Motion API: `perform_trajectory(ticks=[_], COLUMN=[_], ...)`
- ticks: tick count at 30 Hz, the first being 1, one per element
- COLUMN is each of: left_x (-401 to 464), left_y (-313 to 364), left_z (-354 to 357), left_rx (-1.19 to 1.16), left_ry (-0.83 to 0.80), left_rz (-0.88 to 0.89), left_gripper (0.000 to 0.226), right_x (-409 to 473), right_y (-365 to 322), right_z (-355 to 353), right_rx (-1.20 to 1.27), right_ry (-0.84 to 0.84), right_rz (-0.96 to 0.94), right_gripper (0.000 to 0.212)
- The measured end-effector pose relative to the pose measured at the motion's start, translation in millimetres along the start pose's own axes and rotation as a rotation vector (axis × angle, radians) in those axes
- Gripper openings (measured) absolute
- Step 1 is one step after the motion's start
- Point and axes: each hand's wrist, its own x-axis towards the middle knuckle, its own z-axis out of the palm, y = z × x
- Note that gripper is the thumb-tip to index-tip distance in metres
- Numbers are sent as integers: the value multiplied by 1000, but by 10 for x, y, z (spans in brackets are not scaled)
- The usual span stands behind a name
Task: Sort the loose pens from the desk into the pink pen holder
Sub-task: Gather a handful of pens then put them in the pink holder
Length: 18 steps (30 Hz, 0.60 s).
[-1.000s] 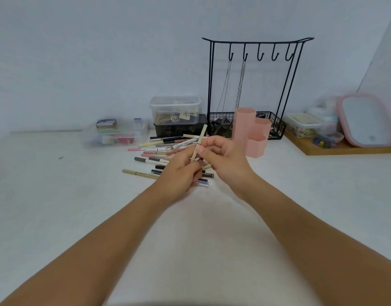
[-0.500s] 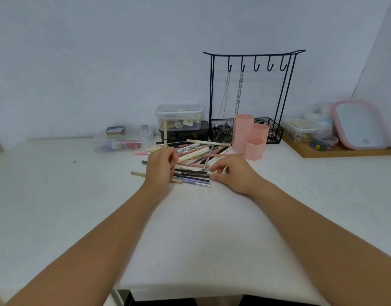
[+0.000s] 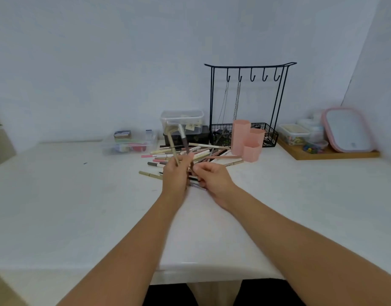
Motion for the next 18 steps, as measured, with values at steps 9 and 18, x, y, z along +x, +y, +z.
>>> perform_trajectory(ticks=[9, 18], left_x=[45, 5], left_y=[-94, 31], left_z=[-90, -190], left_rx=[270, 121], left_ry=[-11, -51], left_rz=[101, 70], left_gripper=[36, 33], right_x=[-96, -151], right_y=[83, -56], right_z=[21, -412], right_rx=[-234, -873], right_ry=[-45, -46], right_rz=[-181, -299], right_gripper=[9, 18])
